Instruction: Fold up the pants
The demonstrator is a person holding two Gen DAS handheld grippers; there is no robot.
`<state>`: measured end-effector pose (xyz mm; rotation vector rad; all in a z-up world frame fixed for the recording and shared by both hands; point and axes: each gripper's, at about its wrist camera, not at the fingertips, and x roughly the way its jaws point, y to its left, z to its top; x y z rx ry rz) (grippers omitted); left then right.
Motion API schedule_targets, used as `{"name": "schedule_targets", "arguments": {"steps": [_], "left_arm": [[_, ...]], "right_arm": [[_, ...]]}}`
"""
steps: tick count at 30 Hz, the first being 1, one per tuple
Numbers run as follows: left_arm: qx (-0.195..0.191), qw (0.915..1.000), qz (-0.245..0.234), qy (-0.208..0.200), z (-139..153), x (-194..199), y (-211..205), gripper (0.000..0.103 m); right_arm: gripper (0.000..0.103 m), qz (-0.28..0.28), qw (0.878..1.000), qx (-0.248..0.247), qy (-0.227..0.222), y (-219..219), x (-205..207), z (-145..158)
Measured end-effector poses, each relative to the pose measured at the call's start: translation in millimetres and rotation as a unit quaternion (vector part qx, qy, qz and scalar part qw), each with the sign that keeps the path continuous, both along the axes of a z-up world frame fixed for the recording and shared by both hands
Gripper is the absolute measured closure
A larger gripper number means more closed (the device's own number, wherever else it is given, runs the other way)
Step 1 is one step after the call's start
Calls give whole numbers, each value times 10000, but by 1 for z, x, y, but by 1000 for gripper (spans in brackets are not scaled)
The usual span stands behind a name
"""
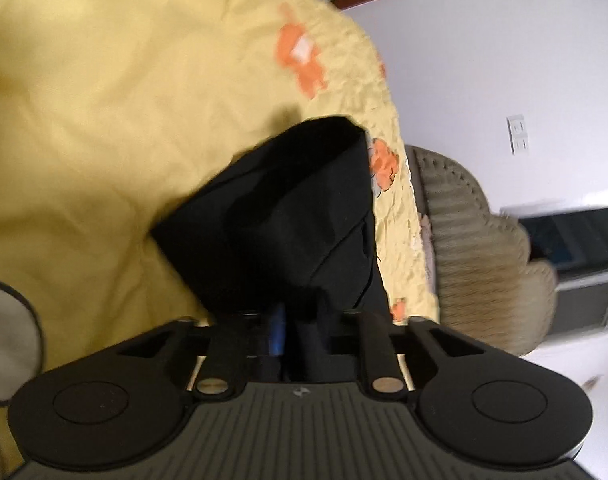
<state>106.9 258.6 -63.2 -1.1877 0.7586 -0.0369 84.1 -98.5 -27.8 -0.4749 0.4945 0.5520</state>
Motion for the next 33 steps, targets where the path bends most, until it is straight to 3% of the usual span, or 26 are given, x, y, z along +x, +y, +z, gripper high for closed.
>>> {"name": "schedule_targets", "arguments": {"steps": [6, 10, 11, 13, 15, 18, 19, 22, 23, 25, 26, 27, 28, 29, 31, 32, 33], "left_arm": [[812, 9957, 11, -452, 40, -23, 2, 94], [1479, 9887, 7, -249, 39, -35, 1, 94], [1578, 9874, -29, -119, 31, -33, 1, 94], [1410, 9898, -123, 167, 12, -28, 3, 94], [1226, 9924, -62, 116, 11, -33, 6, 93], [1812, 9833, -152, 99, 34, -42, 1, 83], [2141, 9766, -118, 144, 42, -45, -2, 83], [3314, 9433, -123, 105, 73, -48, -24, 83], [3519, 9357, -236, 17, 82, -46, -35, 83], [3641, 9293, -580, -192, 95, -39, -59, 81], [3671, 9261, -808, -320, 100, -37, -74, 72], [3750, 9190, -1137, -444, 104, -31, -95, 55], [3850, 9104, -1413, -553, 107, -26, -116, 44], [3961, 9015, -1600, -698, 108, -21, -137, 28], [4301, 8748, -1948, -1084, 110, -14, -186, 27], [4476, 8572, -2231, -1225, 110, -9, -214, 27], [4567, 8427, -2515, -1341, 109, -4, -238, 27]], "right_arm": [[99, 46, 10000, 42, -37, 1, -4, 2], [99, 214, 9997, 81, -25, 5, -15, 7], [99, 254, 9997, 58, -8, 6, -17, 6], [99, 310, 9995, -67, 84, 11, -18, -2], [98, 294, 9991, -216, 235, 16, -14, -14], [96, 212, 9989, -238, 340, 17, -13, -20], [94, 220, 9991, -127, 336, 13, -16, -16], [93, 98, 9986, 408, 324, -9, -23, -1], [93, -96, 9980, 482, 409, -18, -21, 0], [93, -279, 9963, 409, 700, -33, -16, -6], [93, -354, 9949, 598, 728, -46, -16, -4], [93, -510, 9918, 911, 735, -65, -16, 2], [93, -757, 9868, 1253, 694, -87, -15, 10], [92, -1123, 9793, 1595, 548, -115, -13, 20], [74, -2049, 9574, 2028, 177, -172, -6, 35], [62, -2691, 9386, 2159, 4, -206, 2, 40], [62, -3250, 9171, 2306, -61, -240, 11, 41]]}}
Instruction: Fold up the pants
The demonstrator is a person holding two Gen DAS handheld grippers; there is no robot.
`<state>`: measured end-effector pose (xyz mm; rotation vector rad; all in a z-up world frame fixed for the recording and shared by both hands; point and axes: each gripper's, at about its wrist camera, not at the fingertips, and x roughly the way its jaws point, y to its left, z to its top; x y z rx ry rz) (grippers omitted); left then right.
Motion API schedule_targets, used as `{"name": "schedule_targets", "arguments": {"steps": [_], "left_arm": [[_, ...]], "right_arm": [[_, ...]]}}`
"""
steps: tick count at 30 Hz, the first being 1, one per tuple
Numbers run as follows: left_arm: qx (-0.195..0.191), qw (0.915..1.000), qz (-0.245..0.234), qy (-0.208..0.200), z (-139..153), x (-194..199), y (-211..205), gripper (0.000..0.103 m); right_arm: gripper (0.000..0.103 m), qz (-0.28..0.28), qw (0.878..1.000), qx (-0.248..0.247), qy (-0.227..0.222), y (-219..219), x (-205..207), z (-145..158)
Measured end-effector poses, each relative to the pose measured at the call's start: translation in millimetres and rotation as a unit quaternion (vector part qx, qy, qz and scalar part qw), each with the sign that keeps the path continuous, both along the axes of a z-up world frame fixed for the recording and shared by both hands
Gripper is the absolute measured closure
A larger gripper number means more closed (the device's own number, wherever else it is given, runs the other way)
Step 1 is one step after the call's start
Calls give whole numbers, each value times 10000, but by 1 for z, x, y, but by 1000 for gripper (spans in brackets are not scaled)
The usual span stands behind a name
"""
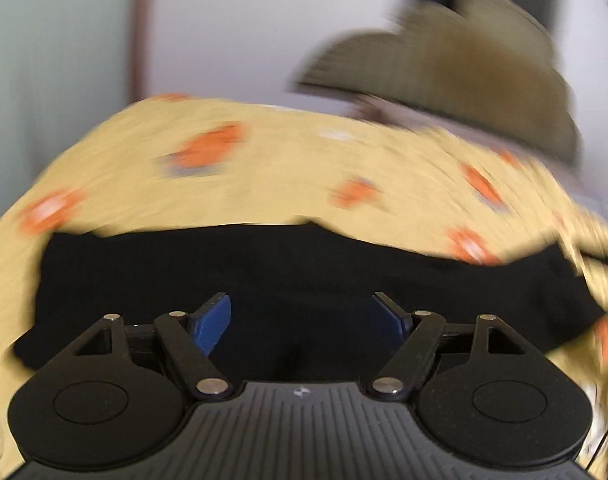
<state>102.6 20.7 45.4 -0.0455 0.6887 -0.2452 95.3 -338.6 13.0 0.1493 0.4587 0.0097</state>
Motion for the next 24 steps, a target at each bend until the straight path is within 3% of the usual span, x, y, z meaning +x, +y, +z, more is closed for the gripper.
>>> {"name": "schedule_targets", "arguments": {"steps": [2, 5, 12, 15, 18, 21, 24], "left_arm": [[86, 9986, -529, 18, -5, 3, -41, 27], [332, 9948, -963, 72, -17, 10, -87, 27], [1015, 9892, -1054, 85, -49, 17, -124, 26], [985, 9882, -1113, 378, -63, 21, -126, 27], [934, 9889, -1090, 378, -67, 19, -125, 26], [893, 9892, -1100, 389, -67, 18, -124, 26], [872, 9887, -1141, 430, -67, 17, -124, 26]], "right_arm": [[62, -886, 9941, 589, 190, -68, 21, -4], [63, -1469, 9825, 1031, 489, -130, 52, -13], [63, -1953, 9641, 1660, 699, -170, 96, -37], [63, -2256, 9542, 1844, 684, -178, 102, -48], [67, -2644, 9277, 2552, 654, -199, 96, -64], [67, -2519, 9135, 3162, 450, -213, 93, -75], [67, -2424, 9141, 3218, 455, -215, 95, -77]]}}
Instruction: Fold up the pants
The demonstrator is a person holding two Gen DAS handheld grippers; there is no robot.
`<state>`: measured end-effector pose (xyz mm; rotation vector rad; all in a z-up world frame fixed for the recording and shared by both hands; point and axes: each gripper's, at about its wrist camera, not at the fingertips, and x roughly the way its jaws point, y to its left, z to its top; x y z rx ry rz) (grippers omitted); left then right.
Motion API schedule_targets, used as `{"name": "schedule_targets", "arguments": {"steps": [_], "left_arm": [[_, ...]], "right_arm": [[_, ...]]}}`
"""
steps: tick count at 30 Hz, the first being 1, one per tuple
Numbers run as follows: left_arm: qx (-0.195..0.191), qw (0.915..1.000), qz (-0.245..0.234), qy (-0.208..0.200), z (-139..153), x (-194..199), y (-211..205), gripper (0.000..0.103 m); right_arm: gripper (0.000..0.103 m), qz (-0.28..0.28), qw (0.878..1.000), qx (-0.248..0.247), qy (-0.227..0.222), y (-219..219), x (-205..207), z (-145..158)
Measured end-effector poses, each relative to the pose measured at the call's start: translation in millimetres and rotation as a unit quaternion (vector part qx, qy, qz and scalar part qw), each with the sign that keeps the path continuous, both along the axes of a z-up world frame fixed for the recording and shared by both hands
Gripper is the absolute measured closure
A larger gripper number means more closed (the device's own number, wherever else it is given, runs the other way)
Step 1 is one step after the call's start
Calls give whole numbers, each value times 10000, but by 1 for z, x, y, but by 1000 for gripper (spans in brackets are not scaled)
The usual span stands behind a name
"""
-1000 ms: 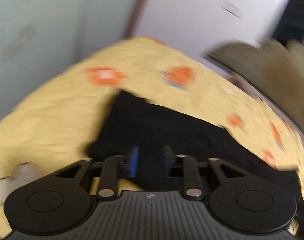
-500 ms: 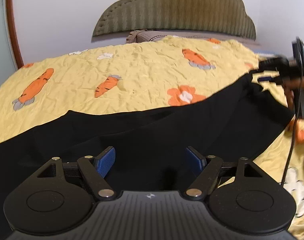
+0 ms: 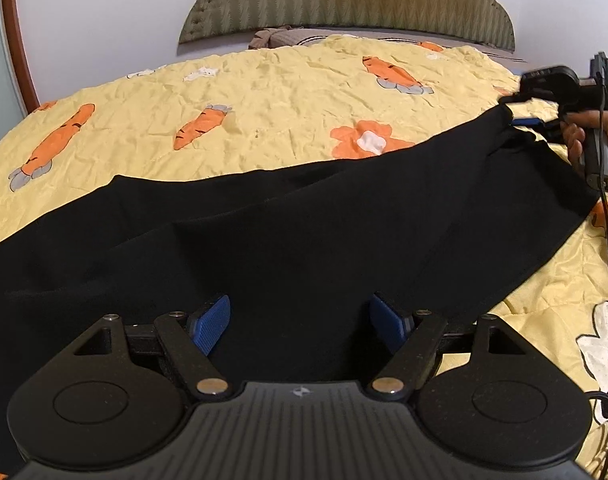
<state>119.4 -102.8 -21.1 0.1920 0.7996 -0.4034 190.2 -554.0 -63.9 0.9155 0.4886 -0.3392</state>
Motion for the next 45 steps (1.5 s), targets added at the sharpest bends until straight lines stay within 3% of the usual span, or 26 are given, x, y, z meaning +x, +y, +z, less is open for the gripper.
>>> {"name": "schedule_targets", "arguments": {"steps": [2, 6, 7, 13, 21, 24, 28, 29, 32, 34, 36, 38, 40, 41, 43, 45], "left_arm": [[57, 10000, -37, 14, -1, -2, -2, 26], [280, 9994, -189, -99, -1, -9, -7, 26], [317, 9991, -239, -144, 0, -12, -8, 26], [356, 9987, -246, -262, 4, -16, -2, 26], [-78, 10000, -44, -22, 11, -20, 26, 26], [-130, 9999, 45, 85, 10, -19, 32, 26], [-346, 9992, 151, 121, 16, -19, 37, 26], [-378, 9991, 159, 69, 19, -21, 38, 26], [-323, 9992, 214, -49, 24, -21, 40, 26], [-331, 9990, 299, -36, 24, -19, 44, 26], [-464, 9983, 347, 66, 23, -17, 52, 26], [-546, 9975, 420, 169, 23, -15, 60, 26], [-517, 9973, 511, 104, 27, -16, 68, 26], [-487, 9971, 581, 21, 30, -17, 74, 26], [-460, 9964, 703, -83, 34, -17, 85, 25], [-473, 9950, 869, -105, 36, -15, 96, 22]], "right_arm": [[68, 175, 9998, -32, -112, 3, 3, 3], [92, 370, 9991, -184, 11, 11, 18, 9], [94, 363, 9991, -197, 57, 12, 19, 10], [95, 207, 9979, -560, -236, 24, -11, 37], [95, 196, 9914, -1017, -805, 28, -104, 90], [95, 171, 9941, -1023, -306, 22, -124, 73], [95, 70, 9981, -549, 258, 9, -123, 40], [95, 82, 9979, -618, 165, 10, -123, 44], [95, 207, 9946, -757, -683, 18, -133, 74], [95, 212, 9928, -806, -855, 19, -139, 85], [95, 145, 9947, -895, -490, 16, -143, 76], [95, 64, 9966, -800, 203, 5, -143, 47], [88, 112, 9942, -645, 849, -2, -143, 15], [85, -38, 9913, -823, 1025, 0, -147, 9], [74, -315, 9864, -1313, 938, 14, -158, 18], [74, -254, 9729, -2155, 792, 46, -165, 41]]}}
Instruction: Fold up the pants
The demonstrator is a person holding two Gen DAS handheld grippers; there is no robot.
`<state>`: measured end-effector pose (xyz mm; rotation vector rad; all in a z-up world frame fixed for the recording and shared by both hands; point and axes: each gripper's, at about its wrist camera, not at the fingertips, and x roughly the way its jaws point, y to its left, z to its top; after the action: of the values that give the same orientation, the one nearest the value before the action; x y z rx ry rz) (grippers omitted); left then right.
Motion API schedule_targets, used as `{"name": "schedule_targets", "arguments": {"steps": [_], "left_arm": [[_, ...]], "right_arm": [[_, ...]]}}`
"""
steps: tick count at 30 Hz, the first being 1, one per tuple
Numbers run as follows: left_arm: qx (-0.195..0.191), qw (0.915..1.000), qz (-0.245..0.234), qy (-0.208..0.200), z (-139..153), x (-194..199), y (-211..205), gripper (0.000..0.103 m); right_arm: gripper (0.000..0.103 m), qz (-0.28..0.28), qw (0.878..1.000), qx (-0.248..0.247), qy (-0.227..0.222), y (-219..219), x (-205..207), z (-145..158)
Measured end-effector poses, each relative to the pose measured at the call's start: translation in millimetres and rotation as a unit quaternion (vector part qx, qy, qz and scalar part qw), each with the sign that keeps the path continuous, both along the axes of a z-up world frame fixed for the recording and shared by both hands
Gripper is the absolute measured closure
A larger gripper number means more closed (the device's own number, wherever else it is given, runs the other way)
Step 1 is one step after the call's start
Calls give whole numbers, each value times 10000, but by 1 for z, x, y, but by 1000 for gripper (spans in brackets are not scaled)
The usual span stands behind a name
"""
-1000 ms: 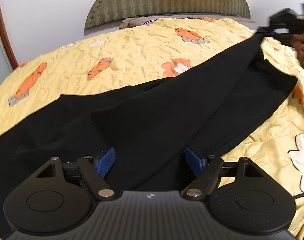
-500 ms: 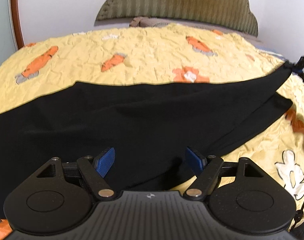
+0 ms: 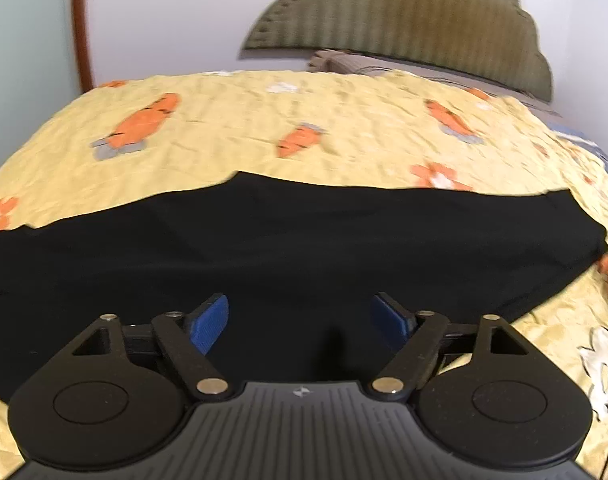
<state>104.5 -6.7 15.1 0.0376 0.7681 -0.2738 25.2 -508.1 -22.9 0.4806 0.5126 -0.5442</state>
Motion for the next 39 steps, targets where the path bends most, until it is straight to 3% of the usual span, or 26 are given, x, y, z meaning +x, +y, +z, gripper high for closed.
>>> {"name": "schedule_targets", "arguments": {"steps": [2, 4, 6, 8, 13, 21, 26, 29, 30, 34, 39], "left_arm": [[-90, 9998, 136, 64, -1, 3, 9, 22], [-222, 9994, 216, 174, -3, 4, 15, 22], [-325, 9990, 205, 235, -3, 3, 17, 22], [-309, 9992, 141, 210, -2, 1, 16, 22], [-155, 9998, 39, 106, 0, -4, 8, 22], [-194, 9996, -123, 167, -5, -6, -6, 22], [-143, 9993, -215, 257, -7, -7, -16, 22], [-120, 9993, -285, 212, -4, -8, -20, 22], [-105, 9992, -322, 192, -3, -8, -22, 22], [-120, 9985, -501, 158, 0, -1, -36, 22], [-168, 9973, -695, 181, -2, 12, -66, 22]], "right_arm": [[73, 745, 9966, -39, -345, 38, -3, 16], [74, 1694, 9783, 918, -767, 67, 0, 16], [74, 2250, 9472, 2052, -1001, 90, 5, 1], [73, 2366, 9283, 2677, -1028, 107, 11, -18], [74, 2125, 9111, 3422, -873, 119, 21, -51], [77, 1852, 9190, 3426, -611, 132, 16, -54], [77, 1799, 9080, 3716, -719, 138, 23, -70], [95, 1677, 9116, 3686, -710, 142, 26, -72], [96, 1691, 9111, 3691, -709, 143, 23, -73], [99, 1674, 9081, 3738, -870, 143, 1, -65], [94, 1584, 9167, 3600, -700, 140, -4, -61]]}}
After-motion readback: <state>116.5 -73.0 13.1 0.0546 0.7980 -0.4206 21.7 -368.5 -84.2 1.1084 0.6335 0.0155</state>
